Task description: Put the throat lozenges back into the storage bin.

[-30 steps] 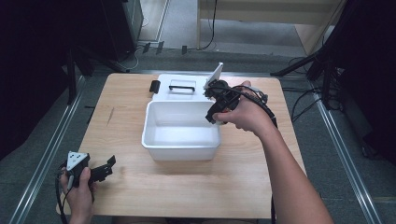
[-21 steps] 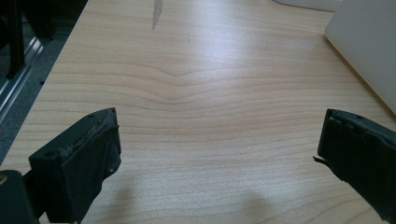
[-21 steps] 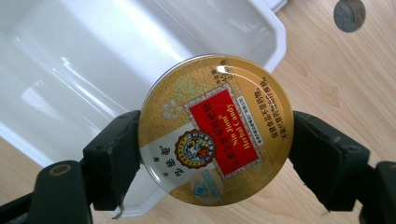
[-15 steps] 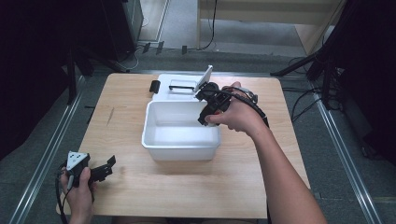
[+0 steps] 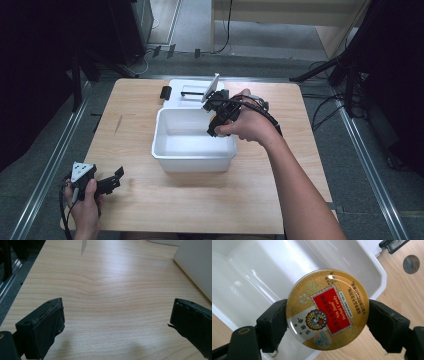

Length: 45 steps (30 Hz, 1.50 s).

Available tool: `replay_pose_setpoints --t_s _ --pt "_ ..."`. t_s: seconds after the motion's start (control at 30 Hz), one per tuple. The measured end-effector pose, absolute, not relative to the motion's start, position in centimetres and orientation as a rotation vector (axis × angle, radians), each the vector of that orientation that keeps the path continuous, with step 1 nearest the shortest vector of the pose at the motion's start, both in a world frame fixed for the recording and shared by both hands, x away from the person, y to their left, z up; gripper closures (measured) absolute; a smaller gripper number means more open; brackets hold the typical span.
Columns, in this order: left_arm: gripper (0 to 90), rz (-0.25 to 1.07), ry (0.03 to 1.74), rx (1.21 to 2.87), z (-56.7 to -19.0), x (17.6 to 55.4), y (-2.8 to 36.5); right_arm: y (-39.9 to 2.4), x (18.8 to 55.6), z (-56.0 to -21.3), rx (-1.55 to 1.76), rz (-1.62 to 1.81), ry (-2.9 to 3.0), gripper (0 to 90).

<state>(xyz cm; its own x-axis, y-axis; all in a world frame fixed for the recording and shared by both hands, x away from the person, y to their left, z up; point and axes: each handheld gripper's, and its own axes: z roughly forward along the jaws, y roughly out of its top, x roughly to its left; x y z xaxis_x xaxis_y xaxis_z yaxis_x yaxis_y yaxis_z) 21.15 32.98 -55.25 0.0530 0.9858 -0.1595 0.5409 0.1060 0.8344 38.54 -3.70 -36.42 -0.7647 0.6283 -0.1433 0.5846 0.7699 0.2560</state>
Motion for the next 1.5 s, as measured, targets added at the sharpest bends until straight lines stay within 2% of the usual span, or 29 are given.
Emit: replay_pose_setpoints --t_s 0.7,1.5 --pt "0.0 0.703 1.589 1.536 -55.3 21.2 33.0 -3.5 38.9 -40.3 0.69 0.269 2.837 21.1" --pt "0.0 0.697 1.592 1.543 -55.3 21.2 33.0 -2.0 39.1 -44.2 0.499 0.05 2.846 21.0"
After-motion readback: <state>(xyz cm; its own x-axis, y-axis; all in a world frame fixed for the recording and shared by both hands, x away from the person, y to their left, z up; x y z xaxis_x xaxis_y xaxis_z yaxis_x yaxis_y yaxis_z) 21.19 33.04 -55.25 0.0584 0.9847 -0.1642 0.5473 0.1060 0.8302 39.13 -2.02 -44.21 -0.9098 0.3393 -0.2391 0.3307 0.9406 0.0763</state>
